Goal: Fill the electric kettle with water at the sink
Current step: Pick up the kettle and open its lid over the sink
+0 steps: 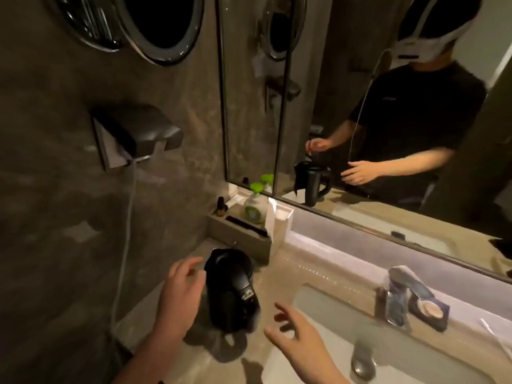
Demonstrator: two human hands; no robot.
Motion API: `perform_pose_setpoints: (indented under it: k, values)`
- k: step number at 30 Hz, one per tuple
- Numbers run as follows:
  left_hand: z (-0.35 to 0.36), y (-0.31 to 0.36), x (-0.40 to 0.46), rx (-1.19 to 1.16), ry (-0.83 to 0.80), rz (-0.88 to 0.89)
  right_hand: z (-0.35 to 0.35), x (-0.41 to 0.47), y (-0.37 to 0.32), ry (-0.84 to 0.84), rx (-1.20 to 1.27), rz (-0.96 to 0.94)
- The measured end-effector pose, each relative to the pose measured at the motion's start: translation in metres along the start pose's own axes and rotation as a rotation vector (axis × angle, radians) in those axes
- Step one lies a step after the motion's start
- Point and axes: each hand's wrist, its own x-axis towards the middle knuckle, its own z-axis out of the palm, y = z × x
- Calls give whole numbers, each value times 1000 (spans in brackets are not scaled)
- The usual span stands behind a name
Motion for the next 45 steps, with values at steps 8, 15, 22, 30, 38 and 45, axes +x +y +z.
perform_pose_setpoints:
  k: [8,15,22,30,38,45]
  values:
    - [29,-24,16,319,-280,-28,58,37,-26,-167,327,95]
    - [30,-18,29,364,-340,-64,80,44,-28,-84,622,145]
    - [29,8,48,208,-384,2,48,41,-45,28,580,-83]
    - [89,53,30,87,-437,215,-28,30,-33,316,464,-155]
    - [149,110,-18,-74,-730,511,-89,-23,33,538,370,34]
    - [218,138,-52,-249,-863,190,-138,-81,101,736,414,246]
